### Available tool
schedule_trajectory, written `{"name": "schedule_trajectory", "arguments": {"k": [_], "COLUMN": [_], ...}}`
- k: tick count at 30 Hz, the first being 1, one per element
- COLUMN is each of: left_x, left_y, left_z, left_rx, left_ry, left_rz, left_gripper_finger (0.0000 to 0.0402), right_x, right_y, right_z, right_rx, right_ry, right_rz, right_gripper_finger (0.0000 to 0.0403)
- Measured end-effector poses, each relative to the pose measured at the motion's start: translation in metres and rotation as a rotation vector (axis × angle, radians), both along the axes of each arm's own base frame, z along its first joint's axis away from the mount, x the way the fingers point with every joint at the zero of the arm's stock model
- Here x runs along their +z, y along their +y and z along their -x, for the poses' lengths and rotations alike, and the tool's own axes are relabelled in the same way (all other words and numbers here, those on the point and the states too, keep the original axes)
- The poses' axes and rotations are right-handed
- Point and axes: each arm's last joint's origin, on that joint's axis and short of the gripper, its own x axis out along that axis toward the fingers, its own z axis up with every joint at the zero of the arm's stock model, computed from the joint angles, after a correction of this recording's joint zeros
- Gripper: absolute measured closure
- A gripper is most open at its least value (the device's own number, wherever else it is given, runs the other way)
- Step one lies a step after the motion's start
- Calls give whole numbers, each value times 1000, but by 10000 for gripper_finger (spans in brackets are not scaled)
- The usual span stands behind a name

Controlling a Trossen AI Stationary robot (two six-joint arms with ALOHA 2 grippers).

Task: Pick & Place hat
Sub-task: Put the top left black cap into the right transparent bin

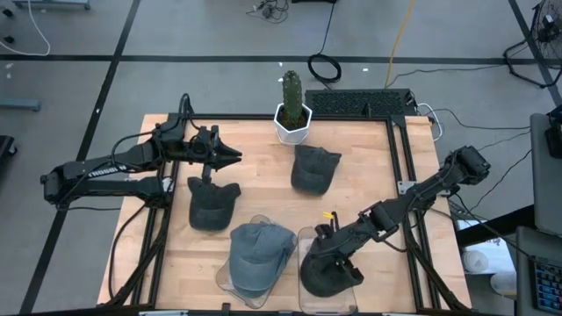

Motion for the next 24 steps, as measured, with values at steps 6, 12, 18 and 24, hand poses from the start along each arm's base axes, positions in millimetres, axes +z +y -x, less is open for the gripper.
{"name": "schedule_trajectory", "arguments": {"k": [6, 12, 18, 24], "left_x": [0, 0, 0, 0], "left_y": [0, 0, 0, 0], "left_z": [0, 0, 0, 0], "left_rx": [0, 0, 0, 0], "left_ry": [0, 0, 0, 0], "left_rz": [0, 0, 0, 0], "left_gripper_finger": [319, 320, 320, 319], "right_x": [19, 49, 72, 78], "right_y": [-7, -17, -27, -10], "right_z": [7, 23, 39, 60], "right_rx": [-81, -103, -127, -44], "right_ry": [-78, -191, -271, -263], "right_rz": [14, -16, -51, -89], "right_gripper_finger": [174, 127, 126, 146]}}
